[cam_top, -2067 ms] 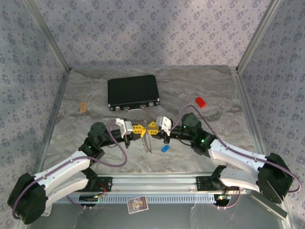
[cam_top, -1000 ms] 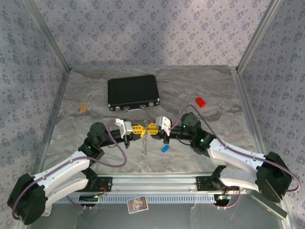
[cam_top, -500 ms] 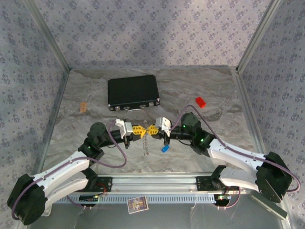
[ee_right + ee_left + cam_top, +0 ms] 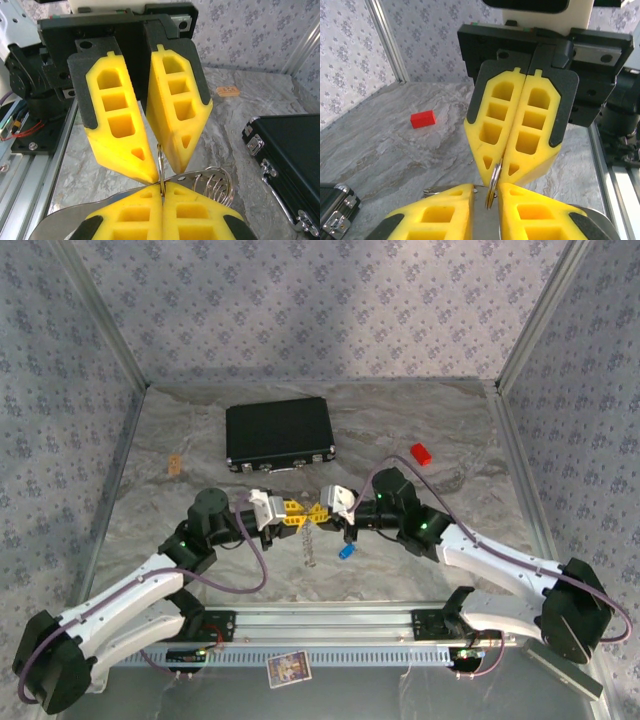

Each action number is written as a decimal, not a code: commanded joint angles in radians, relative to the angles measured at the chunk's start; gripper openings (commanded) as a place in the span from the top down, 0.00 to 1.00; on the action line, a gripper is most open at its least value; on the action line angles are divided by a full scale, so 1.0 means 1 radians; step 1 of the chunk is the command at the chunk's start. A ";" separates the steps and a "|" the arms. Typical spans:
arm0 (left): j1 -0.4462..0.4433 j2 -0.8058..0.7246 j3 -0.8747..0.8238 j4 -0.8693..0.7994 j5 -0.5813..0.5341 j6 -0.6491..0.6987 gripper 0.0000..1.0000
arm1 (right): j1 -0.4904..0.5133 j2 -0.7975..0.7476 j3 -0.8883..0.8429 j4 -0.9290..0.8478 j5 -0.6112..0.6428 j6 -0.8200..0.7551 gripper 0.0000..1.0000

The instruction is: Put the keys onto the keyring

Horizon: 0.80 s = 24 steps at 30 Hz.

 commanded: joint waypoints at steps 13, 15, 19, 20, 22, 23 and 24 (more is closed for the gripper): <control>-0.008 -0.011 0.008 -0.029 0.036 0.042 1.00 | 0.007 0.009 0.046 -0.042 -0.034 -0.029 0.87; -0.009 -0.014 -0.006 0.008 0.041 0.024 1.00 | 0.005 0.000 0.027 -0.013 -0.034 -0.014 0.85; -0.009 -0.016 -0.025 0.053 0.053 -0.002 1.00 | 0.000 -0.014 0.001 0.023 -0.037 0.004 0.83; -0.009 -0.016 -0.026 0.056 0.057 -0.003 1.00 | 0.000 -0.016 -0.003 0.025 -0.039 0.006 0.83; -0.009 -0.018 -0.029 0.066 0.063 -0.008 1.00 | -0.001 -0.013 -0.004 0.028 -0.044 0.010 0.85; -0.008 -0.017 -0.032 0.074 0.066 -0.013 1.00 | 0.001 -0.010 -0.003 0.028 -0.046 0.012 0.86; -0.008 -0.019 -0.033 0.081 0.069 -0.017 1.00 | 0.002 -0.008 -0.002 0.027 -0.046 0.012 0.88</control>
